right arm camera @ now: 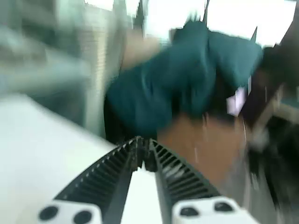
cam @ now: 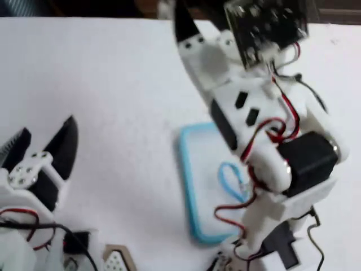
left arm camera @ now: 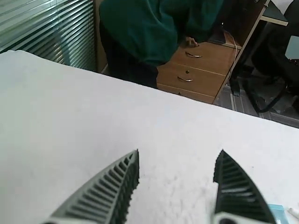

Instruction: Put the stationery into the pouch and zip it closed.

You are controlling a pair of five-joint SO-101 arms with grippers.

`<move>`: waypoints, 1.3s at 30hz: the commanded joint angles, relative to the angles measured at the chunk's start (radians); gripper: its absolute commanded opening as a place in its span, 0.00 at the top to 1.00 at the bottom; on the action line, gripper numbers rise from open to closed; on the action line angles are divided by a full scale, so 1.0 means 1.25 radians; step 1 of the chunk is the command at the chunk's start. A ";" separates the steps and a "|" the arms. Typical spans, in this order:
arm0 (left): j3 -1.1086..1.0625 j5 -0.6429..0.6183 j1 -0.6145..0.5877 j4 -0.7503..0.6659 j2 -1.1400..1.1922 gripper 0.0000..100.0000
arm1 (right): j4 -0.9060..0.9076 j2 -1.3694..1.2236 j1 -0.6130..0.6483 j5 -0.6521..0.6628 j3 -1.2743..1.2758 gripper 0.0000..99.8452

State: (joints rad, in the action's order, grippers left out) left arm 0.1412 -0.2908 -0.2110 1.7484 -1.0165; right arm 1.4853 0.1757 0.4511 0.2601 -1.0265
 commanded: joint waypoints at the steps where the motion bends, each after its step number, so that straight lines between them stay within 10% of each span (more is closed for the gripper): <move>1: -0.070 0.025 0.006 -0.037 -0.001 0.73 | 0.226 0.018 -0.082 -0.004 -0.007 0.88; 8: -0.161 0.045 0.006 -0.090 -0.003 0.73 | 0.228 0.088 -0.239 0.053 0.361 0.69; 23: -0.194 0.047 0.004 -0.102 -0.003 0.73 | 0.007 0.578 -0.309 0.734 1.463 0.69; 39: -0.194 0.043 0.004 -0.097 -0.003 0.73 | -0.439 0.952 -0.279 0.763 2.035 0.69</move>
State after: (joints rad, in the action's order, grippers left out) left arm -0.1043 -0.2371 -0.2110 1.6379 -1.0150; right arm 0.9636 1.3157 0.0967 1.2052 1.4914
